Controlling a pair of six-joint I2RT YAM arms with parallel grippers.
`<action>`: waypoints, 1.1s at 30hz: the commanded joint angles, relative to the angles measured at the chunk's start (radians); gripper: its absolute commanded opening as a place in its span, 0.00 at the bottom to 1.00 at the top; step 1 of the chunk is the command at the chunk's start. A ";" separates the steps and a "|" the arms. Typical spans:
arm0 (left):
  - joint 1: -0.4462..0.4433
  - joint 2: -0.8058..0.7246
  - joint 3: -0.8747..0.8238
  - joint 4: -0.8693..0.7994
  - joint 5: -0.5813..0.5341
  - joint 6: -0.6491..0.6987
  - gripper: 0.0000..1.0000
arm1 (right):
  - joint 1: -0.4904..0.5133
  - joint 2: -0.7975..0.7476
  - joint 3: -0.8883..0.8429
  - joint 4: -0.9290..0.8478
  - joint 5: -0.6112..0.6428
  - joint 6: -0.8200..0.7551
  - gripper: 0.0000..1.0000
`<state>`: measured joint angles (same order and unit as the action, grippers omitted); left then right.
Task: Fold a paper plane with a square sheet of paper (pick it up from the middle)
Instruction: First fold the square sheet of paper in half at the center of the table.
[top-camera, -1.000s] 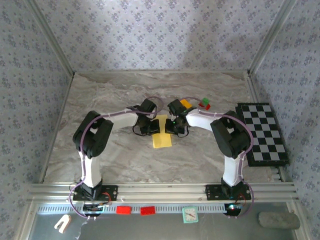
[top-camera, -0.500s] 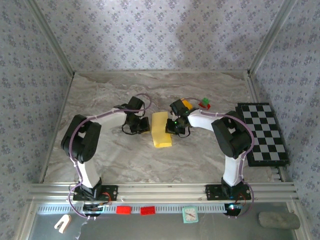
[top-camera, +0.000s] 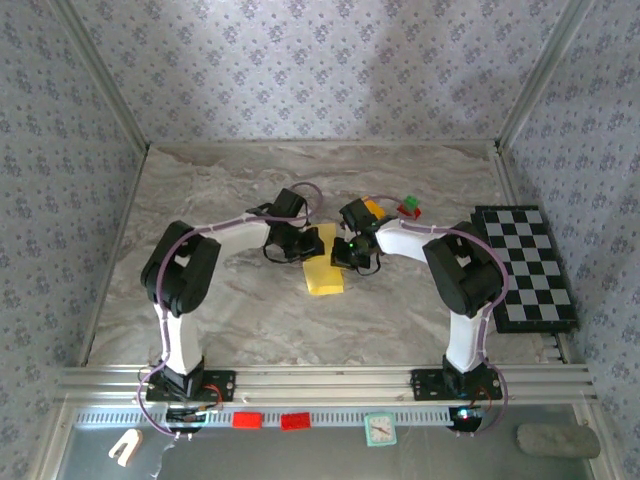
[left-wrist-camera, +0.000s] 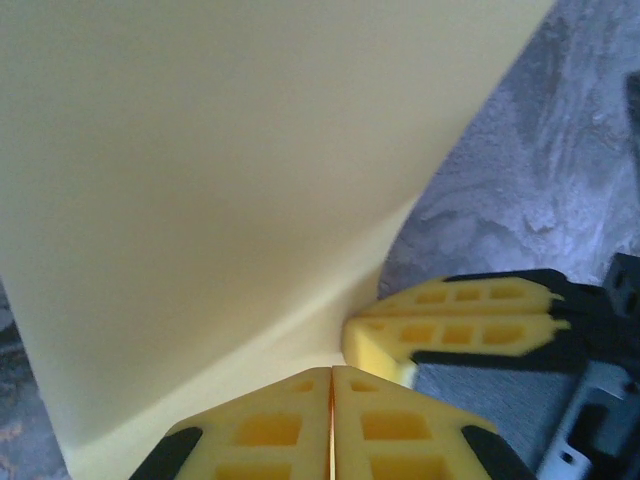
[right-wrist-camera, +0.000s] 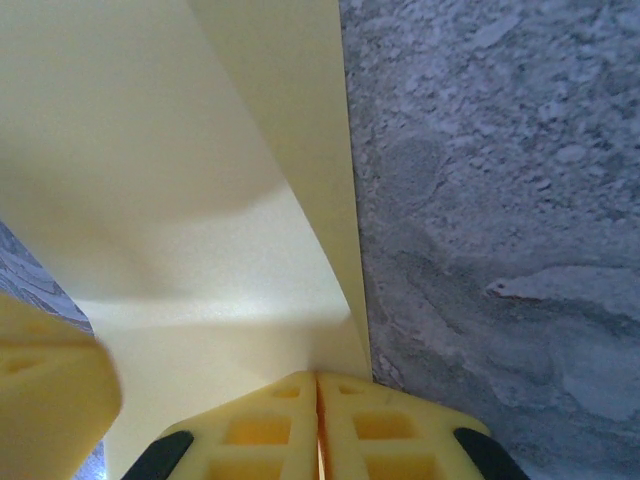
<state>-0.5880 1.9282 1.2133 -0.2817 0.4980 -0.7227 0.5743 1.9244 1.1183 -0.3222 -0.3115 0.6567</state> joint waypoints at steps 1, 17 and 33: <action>0.010 0.034 0.008 0.004 0.017 0.021 0.09 | -0.012 0.139 -0.078 -0.196 0.167 -0.051 0.10; 0.151 0.040 -0.045 0.000 -0.053 0.124 0.09 | -0.016 0.166 -0.105 -0.242 0.239 -0.072 0.10; 0.068 0.004 0.050 -0.013 0.022 0.065 0.10 | -0.019 0.181 -0.107 -0.224 0.233 -0.068 0.10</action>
<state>-0.5007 1.9205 1.2469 -0.3248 0.4702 -0.6285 0.5735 1.9308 1.1221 -0.3332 -0.3099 0.6117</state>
